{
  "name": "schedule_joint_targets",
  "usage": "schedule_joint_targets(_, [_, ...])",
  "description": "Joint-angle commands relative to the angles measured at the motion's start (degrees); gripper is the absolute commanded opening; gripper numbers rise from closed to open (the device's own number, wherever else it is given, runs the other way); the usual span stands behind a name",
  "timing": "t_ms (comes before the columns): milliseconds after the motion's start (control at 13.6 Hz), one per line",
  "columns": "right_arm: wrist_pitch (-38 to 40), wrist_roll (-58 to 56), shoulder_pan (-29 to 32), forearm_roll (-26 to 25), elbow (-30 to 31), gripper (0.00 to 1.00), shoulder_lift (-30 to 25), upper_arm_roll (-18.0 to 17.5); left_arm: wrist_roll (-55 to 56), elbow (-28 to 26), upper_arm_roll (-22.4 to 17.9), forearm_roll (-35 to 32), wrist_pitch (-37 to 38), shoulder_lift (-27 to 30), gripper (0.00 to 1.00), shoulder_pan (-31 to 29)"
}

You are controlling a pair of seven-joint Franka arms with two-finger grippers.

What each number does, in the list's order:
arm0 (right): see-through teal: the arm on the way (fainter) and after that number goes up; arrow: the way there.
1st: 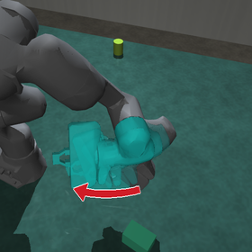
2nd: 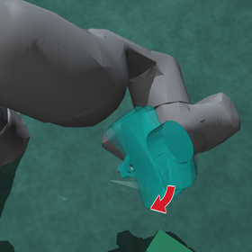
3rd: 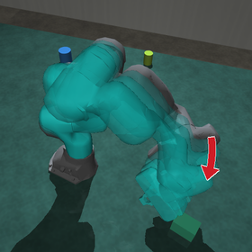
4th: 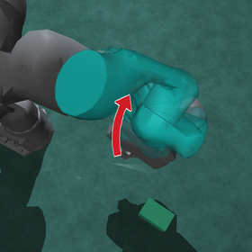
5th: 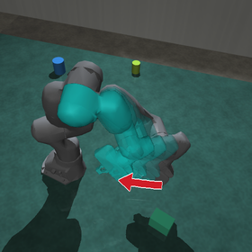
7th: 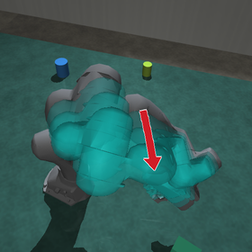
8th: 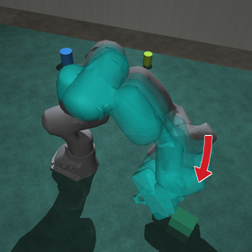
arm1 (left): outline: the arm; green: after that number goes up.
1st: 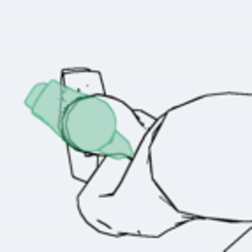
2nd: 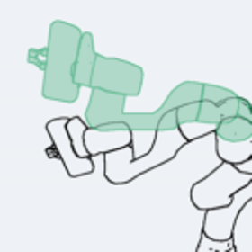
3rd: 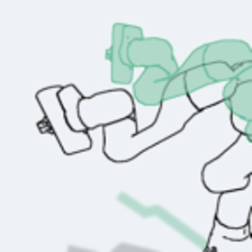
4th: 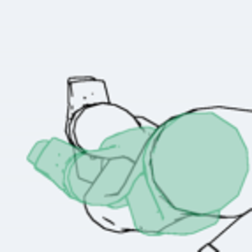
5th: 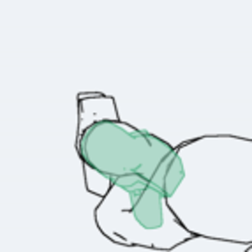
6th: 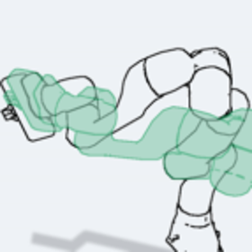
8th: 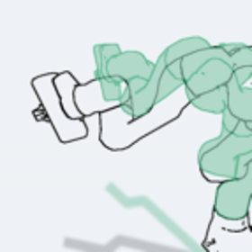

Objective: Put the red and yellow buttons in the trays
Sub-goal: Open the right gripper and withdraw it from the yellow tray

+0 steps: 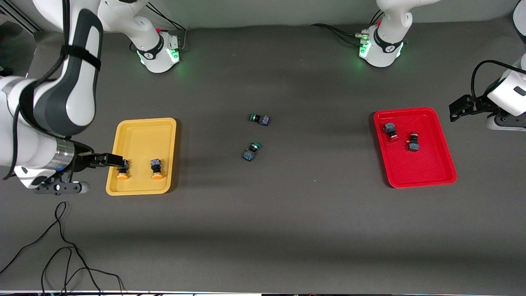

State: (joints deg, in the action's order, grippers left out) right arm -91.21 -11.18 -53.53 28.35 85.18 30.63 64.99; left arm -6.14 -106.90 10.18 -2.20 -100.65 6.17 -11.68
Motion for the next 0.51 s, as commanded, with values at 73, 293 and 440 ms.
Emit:
schedule_joint_targets(73, [0.6,6.1,1.3,-6.5,0.1,1.00,-7.1,-5.2,-1.2,0.3,0.1,0.6,1.1,0.1,1.00,0.3])
schedule_joint_targets(293, [-0.1,7.5,11.0,-12.9,0.4,1.00,-13.6,-17.2,-1.2,0.6,0.1,0.6,1.1,-0.1,1.00,0.1])
schedule_joint_targets(440, [-0.8,9.2,18.2,-15.9,1.7,1.00,-17.3,-25.2,-1.3,0.8,0.1,0.6,1.2,-0.2,1.00,0.1])
